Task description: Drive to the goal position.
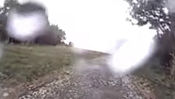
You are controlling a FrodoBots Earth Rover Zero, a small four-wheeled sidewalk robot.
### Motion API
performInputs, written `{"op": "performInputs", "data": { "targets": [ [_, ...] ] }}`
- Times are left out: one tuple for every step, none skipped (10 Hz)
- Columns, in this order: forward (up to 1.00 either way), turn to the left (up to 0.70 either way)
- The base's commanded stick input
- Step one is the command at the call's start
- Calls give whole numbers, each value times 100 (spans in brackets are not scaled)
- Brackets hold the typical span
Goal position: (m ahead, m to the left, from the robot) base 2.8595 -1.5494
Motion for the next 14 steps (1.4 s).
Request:
{"op": "performInputs", "data": {
  "targets": [
    [70, -14],
    [70, -14],
    [70, -14],
    [70, -14],
    [70, -14],
    [70, -14],
    [70, -14],
    [70, -14],
    [70, -14],
    [70, -14],
    [70, -14],
    [70, -14],
    [70, -14],
    [70, -14]
  ]
}}
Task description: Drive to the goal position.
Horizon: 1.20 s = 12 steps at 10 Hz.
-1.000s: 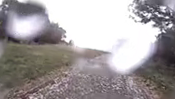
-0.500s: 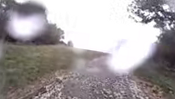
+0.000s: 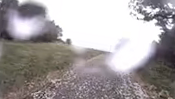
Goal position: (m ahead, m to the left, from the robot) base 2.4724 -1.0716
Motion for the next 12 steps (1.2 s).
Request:
{"op": "performInputs", "data": {
  "targets": [
    [70, -14],
    [70, -14],
    [70, -14],
    [70, -14],
    [70, -14],
    [70, -14],
    [70, -6],
    [70, -6],
    [70, -6],
    [70, -5],
    [70, -2],
    [70, 0]
  ]
}}
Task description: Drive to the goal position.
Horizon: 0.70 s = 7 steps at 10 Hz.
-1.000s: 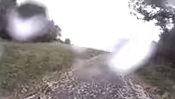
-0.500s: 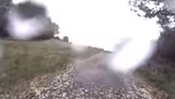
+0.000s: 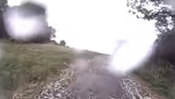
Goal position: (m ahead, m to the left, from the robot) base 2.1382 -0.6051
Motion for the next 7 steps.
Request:
{"op": "performInputs", "data": {
  "targets": [
    [70, 0],
    [70, 0],
    [70, 0],
    [70, 0],
    [70, 0],
    [70, -1],
    [70, -14]
  ]
}}
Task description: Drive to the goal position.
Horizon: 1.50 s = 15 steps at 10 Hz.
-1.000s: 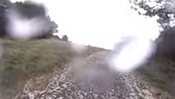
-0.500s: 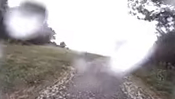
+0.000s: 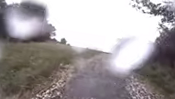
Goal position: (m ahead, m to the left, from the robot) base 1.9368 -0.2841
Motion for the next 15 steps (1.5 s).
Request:
{"op": "performInputs", "data": {
  "targets": [
    [70, -14],
    [70, -14],
    [70, -14],
    [70, -14],
    [70, -14],
    [70, -14],
    [70, -14],
    [70, -14],
    [70, -14],
    [70, -14],
    [70, -14],
    [70, -14],
    [70, -14],
    [70, -14],
    [70, -14]
  ]
}}
